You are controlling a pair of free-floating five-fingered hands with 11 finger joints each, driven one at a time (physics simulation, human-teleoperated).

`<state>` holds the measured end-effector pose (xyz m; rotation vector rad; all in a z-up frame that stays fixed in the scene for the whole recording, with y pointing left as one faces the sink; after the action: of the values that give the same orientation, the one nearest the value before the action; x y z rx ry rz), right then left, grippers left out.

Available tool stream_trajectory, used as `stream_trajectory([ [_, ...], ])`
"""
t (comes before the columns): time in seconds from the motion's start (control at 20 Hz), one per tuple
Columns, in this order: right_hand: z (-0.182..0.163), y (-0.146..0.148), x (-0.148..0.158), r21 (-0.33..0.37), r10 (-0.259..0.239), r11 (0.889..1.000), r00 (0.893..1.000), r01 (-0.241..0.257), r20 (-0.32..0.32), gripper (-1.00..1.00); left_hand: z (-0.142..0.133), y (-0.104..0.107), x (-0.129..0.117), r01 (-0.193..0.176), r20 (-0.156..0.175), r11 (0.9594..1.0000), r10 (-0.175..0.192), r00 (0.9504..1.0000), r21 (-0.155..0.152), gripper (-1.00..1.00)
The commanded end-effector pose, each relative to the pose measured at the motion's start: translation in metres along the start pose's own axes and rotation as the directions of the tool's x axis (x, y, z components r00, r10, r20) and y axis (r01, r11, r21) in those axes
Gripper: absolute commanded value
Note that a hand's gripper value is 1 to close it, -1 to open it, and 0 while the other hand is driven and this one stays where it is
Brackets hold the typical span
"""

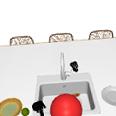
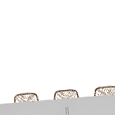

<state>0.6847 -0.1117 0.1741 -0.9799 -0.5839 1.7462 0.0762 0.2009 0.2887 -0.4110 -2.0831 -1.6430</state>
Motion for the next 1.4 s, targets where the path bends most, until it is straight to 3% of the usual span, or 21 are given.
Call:
stream_trajectory([
  [0.0, 0.008, 0.031, 0.009, -0.075, 0.001, 0.997, 1.0, -0.003, -0.021, 1.0, 0.0, 0.0, 0.0, 0.0, 0.0, 1.0, 0.0, 1.0, 0.0, 0.0],
  [0.35, 0.007, 0.032, 0.011, -0.084, 0.016, 0.996, 1.0, -0.017, -0.007, 1.0, 0.0, 0.0, 0.0, 0.0, 0.0, 1.0, 0.0, 1.0, 0.0, 0.0],
  [0.55, 0.003, 0.014, 0.009, -0.025, 0.046, 0.999, 0.999, -0.046, 0.006, 1.0, 0.0, 0.0, 0.0, 0.0, 0.0, 1.0, 0.0, 1.0, 0.0, 0.0],
  [0.6, 0.003, 0.008, 0.009, -0.024, 0.047, 0.999, 0.999, -0.047, 0.006, -1.0, 0.0, 0.0, 0.0, 0.0, 0.0, 1.0, 0.0, 1.0, 0.0, 0.0],
  [0.85, 0.003, -0.002, -0.001, -0.029, 0.016, 0.999, 1.0, -0.016, 0.019, -1.0, 0.0, 0.0, 0.0, 0.0, 0.0, 1.0, 0.0, 1.0, 0.0, 0.0],
  [1.35, 0.034, -0.041, -0.018, -0.028, -0.04, 0.999, 0.996, 0.043, 0.075, -1.0, 0.0, 0.0, 0.0, 0.0, 0.0, 1.0, 0.0, 1.0, 0.0, 0.0],
])
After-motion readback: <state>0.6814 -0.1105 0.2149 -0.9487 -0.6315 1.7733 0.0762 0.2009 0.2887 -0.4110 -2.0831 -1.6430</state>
